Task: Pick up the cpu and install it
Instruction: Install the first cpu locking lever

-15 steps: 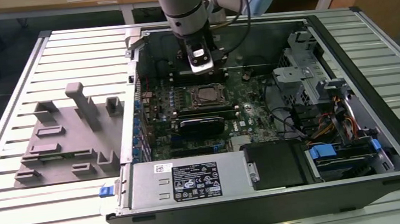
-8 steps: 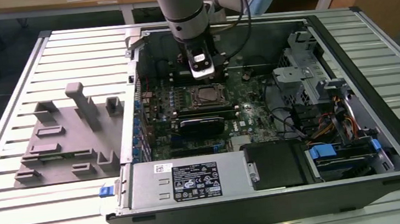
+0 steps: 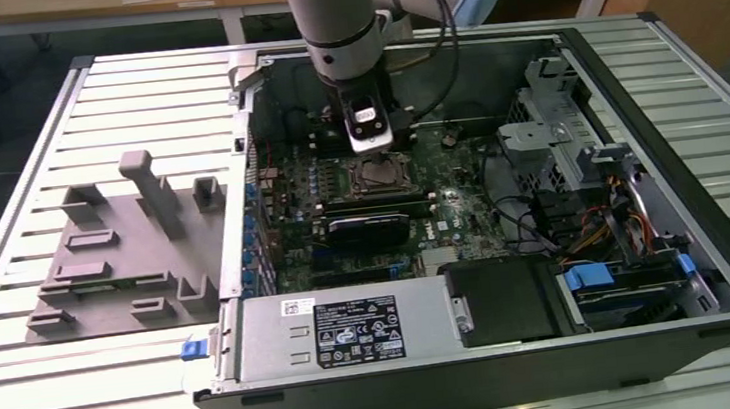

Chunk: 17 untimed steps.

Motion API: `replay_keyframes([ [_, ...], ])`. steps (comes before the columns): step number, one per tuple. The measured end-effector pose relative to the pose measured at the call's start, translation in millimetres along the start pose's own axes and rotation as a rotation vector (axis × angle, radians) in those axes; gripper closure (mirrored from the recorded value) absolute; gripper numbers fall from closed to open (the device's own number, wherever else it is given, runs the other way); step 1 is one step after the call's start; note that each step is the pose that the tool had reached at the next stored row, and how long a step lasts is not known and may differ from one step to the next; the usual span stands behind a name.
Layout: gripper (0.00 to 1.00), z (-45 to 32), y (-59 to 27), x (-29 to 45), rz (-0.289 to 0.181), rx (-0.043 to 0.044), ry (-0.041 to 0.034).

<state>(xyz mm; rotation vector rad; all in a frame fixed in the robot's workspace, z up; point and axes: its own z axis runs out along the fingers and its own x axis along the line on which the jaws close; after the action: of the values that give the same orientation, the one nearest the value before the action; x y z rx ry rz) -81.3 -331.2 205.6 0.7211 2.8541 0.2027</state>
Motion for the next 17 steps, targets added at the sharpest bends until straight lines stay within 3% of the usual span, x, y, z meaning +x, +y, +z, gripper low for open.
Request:
replay_keyframes([
  [5,0.89,-0.1,-4.1,-2.4,0.001,0.0234,0.0167],
  [11,0.89,-0.1,-4.2,-2.5,0.0,0.0275,0.017],
  [15,0.89,-0.1,-3.9,-3.0,-0.014,0.0663,0.0256],
  [17,0.89,-0.5,-3.2,-4.3,-0.018,0.0713,0.0334],
])
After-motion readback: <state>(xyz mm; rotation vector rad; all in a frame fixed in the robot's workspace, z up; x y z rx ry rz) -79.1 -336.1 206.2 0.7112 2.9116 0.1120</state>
